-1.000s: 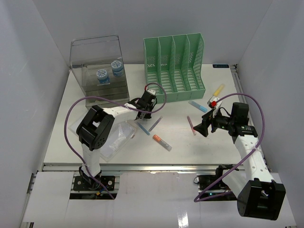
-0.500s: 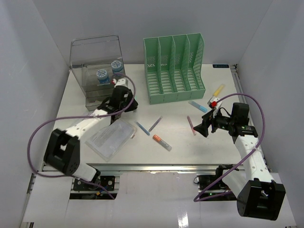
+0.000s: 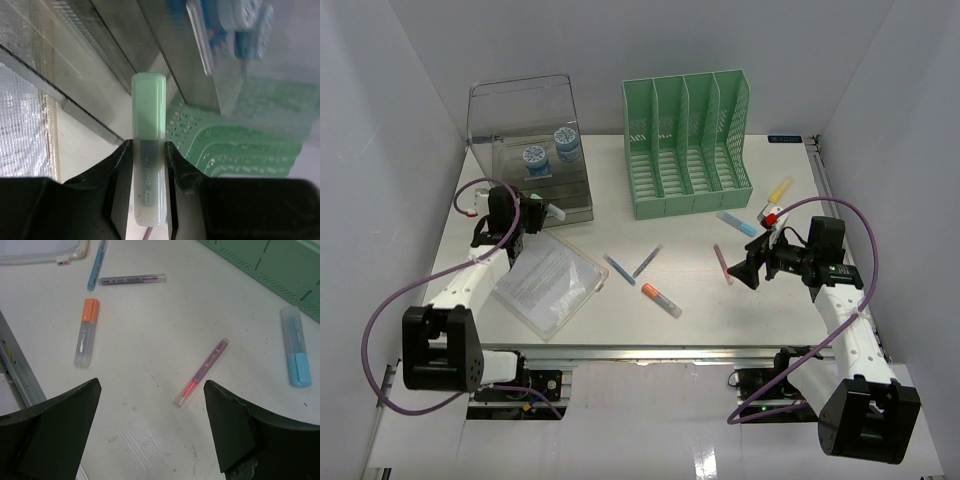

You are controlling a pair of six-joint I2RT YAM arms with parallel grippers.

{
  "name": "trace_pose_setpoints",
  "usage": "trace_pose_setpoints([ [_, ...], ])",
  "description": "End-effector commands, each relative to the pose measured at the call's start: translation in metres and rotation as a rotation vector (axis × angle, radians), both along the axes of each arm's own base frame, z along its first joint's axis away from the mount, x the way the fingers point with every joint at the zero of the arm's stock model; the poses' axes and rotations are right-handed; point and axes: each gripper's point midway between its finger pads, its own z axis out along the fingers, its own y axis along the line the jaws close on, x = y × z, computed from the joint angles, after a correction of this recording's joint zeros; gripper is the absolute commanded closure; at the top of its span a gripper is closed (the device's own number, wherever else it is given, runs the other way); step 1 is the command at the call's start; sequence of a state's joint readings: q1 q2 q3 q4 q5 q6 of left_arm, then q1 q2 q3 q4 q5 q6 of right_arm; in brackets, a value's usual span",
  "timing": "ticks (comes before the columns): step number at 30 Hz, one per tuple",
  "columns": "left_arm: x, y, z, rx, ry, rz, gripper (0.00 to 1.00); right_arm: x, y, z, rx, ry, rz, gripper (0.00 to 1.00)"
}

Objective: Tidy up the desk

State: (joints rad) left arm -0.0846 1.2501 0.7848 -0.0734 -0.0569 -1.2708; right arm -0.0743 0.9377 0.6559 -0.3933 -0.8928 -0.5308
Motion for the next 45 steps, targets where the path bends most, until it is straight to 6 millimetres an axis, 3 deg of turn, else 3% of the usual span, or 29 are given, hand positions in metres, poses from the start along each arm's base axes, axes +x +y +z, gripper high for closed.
trace_pose_setpoints([
  [1, 0.027, 0.006, 0.015, -0.197, 0.027, 0.125, 0.93, -0.002, -0.001, 0.0, 0.01, -0.006, 0.004, 0.1],
  [5, 0.045, 0.016, 0.012, -0.222, 0.05, 0.175, 0.83, -0.003, -0.001, 0.0, 0.013, -0.005, 0.009, 0.1],
  [11, 0.047, 0.022, 0.016, -0.206, 0.004, 0.192, 0.3, -0.018, 0.01, -0.006, 0.057, 0.051, 0.112, 0.1],
  [15, 0.04, 0.023, 0.026, -0.165, -0.042, 0.156, 0.08, -0.019, 0.013, -0.011, 0.073, 0.084, 0.142, 0.1],
  [18, 0.033, 0.018, 0.038, -0.116, -0.092, 0.074, 0.07, -0.018, 0.018, -0.013, 0.057, 0.108, 0.163, 0.1],
  [20, 0.027, 0.006, 0.058, -0.06, -0.178, -0.039, 0.07, -0.018, 0.028, -0.021, -0.03, 0.119, 0.196, 0.1],
  [23, 0.004, -0.024, 0.084, 0.084, -0.36, -0.306, 0.07, -0.019, 0.048, -0.037, -0.209, 0.144, 0.229, 0.1],
  [25, -0.021, -0.043, 0.089, 0.156, -0.463, -0.472, 0.06, -0.026, 0.069, -0.046, -0.33, 0.143, 0.262, 0.1],
  [29, -0.07, -0.066, 0.073, 0.272, -0.513, -0.726, 0.02, -0.033, 0.103, -0.068, -0.519, 0.15, 0.244, 0.1],
  [34, -0.115, -0.067, 0.061, 0.415, -0.543, -0.826, 0.02, -0.035, 0.148, -0.078, -0.559, 0.195, 0.146, 0.1],
  [38, -0.132, -0.06, 0.051, 0.524, -0.551, -0.835, 0.02, -0.041, 0.17, -0.087, -0.563, 0.222, 0.143, 0.1],
  [42, -0.146, -0.054, 0.036, 0.602, -0.536, -0.838, 0.02, -0.041, 0.177, -0.108, -0.605, 0.274, 0.142, 0.05],
  [45, -0.146, -0.05, 0.045, 0.637, -0.545, -0.818, 0.02, -0.044, 0.182, -0.119, -0.631, 0.292, 0.157, 0.0],
])
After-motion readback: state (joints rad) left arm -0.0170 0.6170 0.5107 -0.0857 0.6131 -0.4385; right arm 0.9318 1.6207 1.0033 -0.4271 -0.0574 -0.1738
